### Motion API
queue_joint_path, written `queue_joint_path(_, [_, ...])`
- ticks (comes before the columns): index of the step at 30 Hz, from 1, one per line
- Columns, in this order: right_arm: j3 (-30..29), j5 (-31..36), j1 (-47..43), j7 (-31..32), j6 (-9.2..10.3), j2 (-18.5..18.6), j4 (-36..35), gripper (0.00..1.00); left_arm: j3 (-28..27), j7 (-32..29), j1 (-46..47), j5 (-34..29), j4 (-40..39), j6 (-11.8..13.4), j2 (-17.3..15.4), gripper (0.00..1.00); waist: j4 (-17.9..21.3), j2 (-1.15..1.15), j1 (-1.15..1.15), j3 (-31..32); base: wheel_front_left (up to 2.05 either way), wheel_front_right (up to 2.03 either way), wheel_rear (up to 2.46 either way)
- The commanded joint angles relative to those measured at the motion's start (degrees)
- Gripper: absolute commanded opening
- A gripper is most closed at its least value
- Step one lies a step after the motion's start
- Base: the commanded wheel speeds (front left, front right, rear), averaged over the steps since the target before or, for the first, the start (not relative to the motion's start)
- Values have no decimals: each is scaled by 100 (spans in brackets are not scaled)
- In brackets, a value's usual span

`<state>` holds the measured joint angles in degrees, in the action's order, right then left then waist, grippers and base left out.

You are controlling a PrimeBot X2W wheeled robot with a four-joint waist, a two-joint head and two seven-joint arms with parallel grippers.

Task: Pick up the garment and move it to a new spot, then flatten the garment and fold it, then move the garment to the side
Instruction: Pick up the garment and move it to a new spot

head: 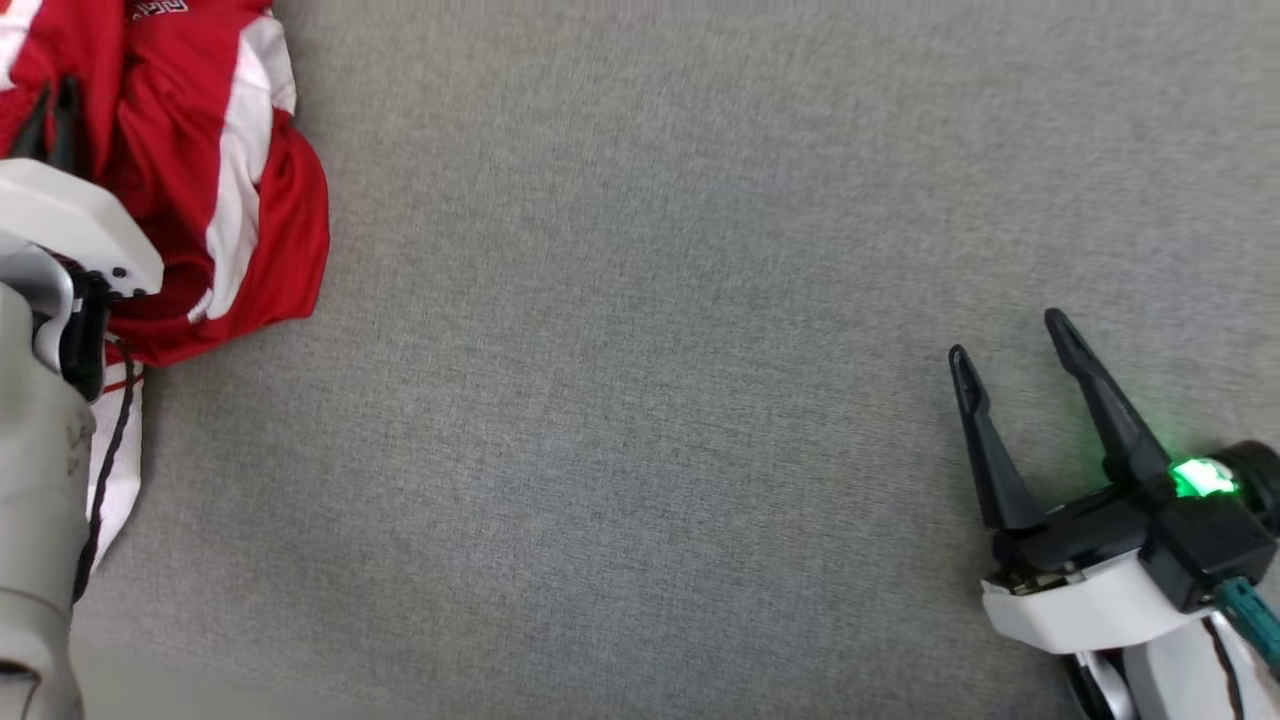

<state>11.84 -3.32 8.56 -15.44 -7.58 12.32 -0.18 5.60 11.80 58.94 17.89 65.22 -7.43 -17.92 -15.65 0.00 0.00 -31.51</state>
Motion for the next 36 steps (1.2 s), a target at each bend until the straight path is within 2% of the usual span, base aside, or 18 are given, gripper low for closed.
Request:
queue_joint_path(1, [9, -36, -83, 49, 15, -36, 180, 100, 76, 108, -133, 62, -120, -3, -64, 0, 159, 0, 0, 312, 0, 0, 0])
queue_joint_path(6, [75, -148, -104, 26, 15, -378, 271, 100, 293, 336, -628, 213, -957, -4, -521, 0, 438, 0, 0, 1020, 0, 0, 0])
queue_joint_path(12, [40, -213, -253, 27, 15, -656, 389, 100, 384, 336, -1152, 294, -2452, -5, -774, 0, 755, 0, 0, 1723, 0, 0, 0])
queue_joint_path(16, [49, -235, -307, 27, 15, -769, 432, 100, 497, 222, -1307, 363, -3172, -5, -881, 0, 1167, 0, 0, 2130, 0, 0, 0])
queue_joint_path(20, [-27, -263, -360, 27, 15, -875, 356, 100, 528, -154, -1359, 486, -3910, 20, -952, 0, 1694, 0, 0, 2371, 0, 0, 0])
queue_joint_path(26, [-283, -443, -292, 27, 13, -932, 170, 100, 638, -878, -1421, 785, -4755, 71, -733, 0, 2567, 0, 0, 2367, 0, 0, 0])
queue_joint_path(27, [-283, -443, -292, 27, 13, -932, 170, 100, 638, -878, -1421, 785, -4755, 71, -733, 0, 2567, 0, 0, 2367, 0, 0, 0])
queue_joint_path(31, [-355, -707, -152, 27, 13, -939, -19, 100, 871, -1043, -1361, 657, -5076, 129, -596, 0, 3087, 0, 0, 2214, 0, 0, 0])
queue_joint_path(36, [-330, -1016, -138, 27, 13, -939, -114, 100, 1346, -870, -1597, 411, -5062, 118, -353, 0, 3489, 0, 0, 2085, 0, 0, 0])
